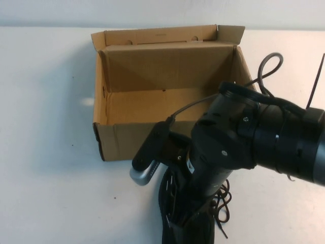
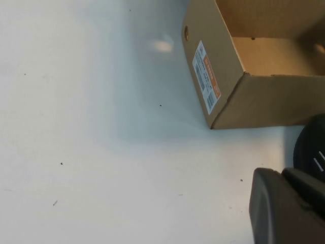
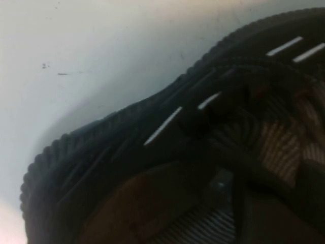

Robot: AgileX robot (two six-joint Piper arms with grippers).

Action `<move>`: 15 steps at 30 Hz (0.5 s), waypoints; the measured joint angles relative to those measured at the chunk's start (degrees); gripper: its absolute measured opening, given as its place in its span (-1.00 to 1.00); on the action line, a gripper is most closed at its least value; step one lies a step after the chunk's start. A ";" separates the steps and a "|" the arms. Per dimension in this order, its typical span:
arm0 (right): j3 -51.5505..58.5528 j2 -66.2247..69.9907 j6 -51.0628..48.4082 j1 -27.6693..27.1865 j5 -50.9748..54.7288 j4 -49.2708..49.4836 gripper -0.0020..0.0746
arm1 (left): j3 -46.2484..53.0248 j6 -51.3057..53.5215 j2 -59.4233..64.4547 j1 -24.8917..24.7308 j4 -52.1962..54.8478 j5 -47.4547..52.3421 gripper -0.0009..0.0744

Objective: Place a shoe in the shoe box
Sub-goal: Pick up the shoe from the table

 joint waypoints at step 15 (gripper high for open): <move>-0.99 2.47 0.39 0.00 4.05 1.27 -0.91 | 0.00 0.12 0.00 0.00 0.00 0.92 -0.98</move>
